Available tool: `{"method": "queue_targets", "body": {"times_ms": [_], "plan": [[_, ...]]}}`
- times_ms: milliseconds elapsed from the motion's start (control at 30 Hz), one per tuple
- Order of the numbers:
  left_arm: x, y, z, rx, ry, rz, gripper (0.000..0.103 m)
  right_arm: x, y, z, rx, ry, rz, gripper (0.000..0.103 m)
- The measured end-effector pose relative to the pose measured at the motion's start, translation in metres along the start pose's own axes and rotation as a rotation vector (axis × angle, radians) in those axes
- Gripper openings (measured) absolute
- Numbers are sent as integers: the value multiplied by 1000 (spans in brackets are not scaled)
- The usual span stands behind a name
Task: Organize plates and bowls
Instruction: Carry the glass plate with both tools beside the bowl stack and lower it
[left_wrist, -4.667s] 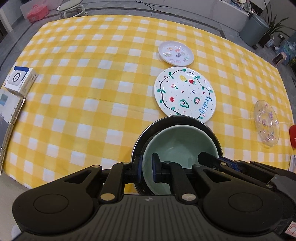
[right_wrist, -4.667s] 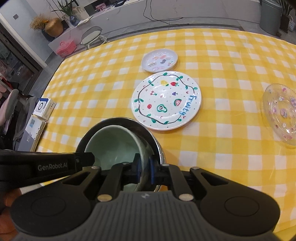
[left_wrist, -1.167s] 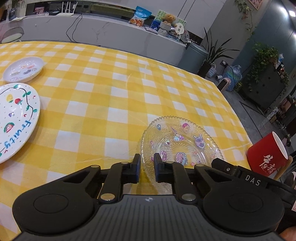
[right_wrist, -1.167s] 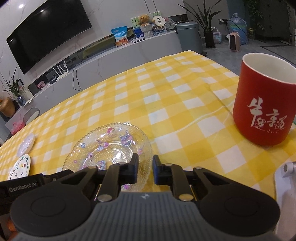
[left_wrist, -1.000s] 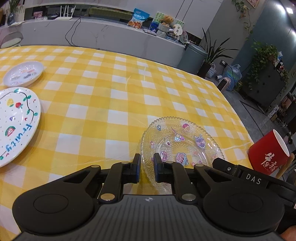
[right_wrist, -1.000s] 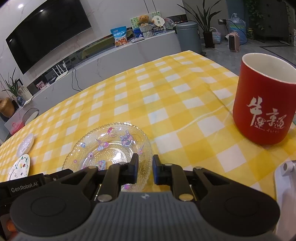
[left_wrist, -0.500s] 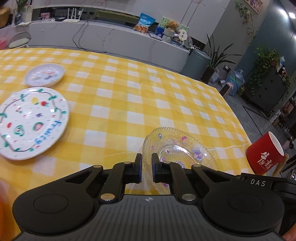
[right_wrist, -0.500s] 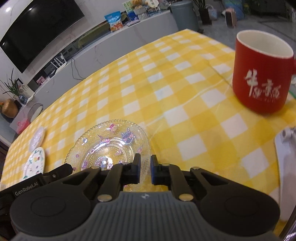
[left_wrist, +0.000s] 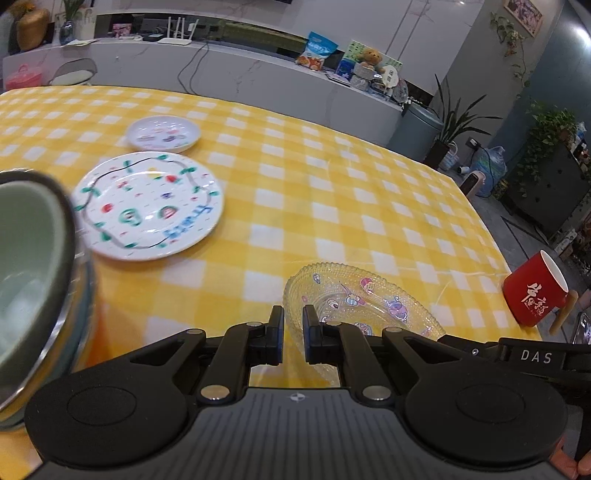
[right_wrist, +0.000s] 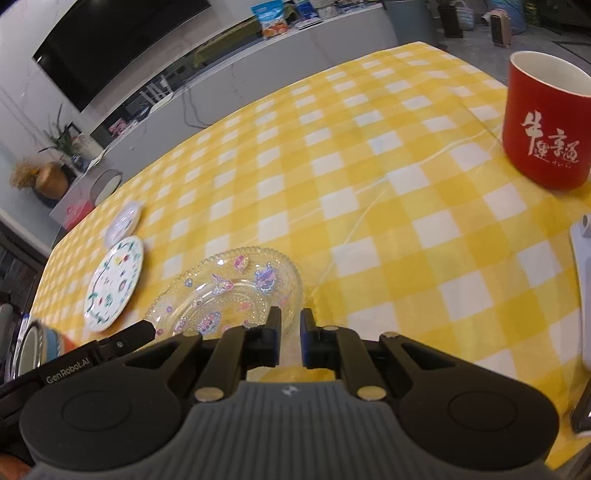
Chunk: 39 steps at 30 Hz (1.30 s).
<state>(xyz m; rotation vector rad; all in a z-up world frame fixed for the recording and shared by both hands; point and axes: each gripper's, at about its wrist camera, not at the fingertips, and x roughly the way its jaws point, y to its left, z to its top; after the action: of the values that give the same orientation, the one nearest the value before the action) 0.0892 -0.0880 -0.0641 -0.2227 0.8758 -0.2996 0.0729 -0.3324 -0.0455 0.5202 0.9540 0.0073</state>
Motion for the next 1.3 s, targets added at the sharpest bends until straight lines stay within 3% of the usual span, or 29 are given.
{"method": "queue_targets", "body": {"times_ms": [533, 1167, 1300], "plan": [[-22, 19, -27, 0, 21, 88, 10, 4, 19, -30, -48, 100, 20, 8], [-25, 16, -32, 40, 26, 134, 10, 9, 27, -31, -76, 126, 18, 8], [-23, 16, -32, 24, 28, 143, 11, 12, 25, -31, -56, 131, 34, 13]]}}
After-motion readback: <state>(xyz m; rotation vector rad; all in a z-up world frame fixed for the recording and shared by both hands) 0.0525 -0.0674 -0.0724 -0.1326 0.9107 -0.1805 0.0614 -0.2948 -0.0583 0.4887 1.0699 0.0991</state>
